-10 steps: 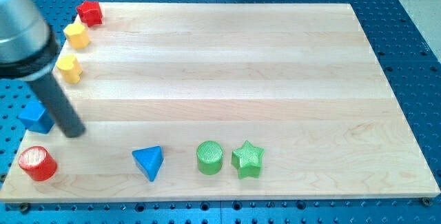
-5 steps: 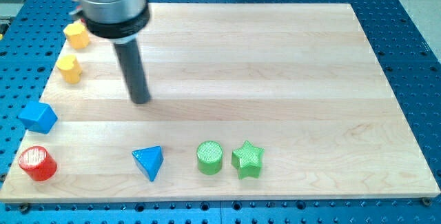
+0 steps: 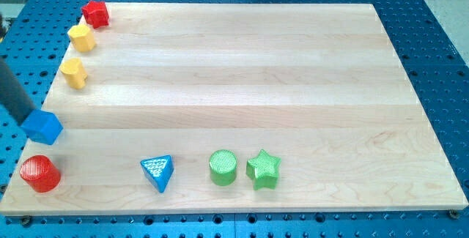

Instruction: Adjust the cube

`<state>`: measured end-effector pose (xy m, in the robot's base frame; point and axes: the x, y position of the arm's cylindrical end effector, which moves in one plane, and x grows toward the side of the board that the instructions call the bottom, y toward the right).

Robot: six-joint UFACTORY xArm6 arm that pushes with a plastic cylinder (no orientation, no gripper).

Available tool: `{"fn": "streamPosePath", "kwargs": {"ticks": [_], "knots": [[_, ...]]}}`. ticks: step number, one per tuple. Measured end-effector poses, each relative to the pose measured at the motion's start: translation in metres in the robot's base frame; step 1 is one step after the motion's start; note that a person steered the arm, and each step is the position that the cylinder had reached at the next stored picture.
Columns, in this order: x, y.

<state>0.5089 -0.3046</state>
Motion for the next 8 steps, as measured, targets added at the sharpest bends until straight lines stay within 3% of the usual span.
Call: {"fn": "streamPosePath", "kwargs": {"ticks": [2, 8], "knots": [[0.042, 0.01], [0.027, 0.043]]}}
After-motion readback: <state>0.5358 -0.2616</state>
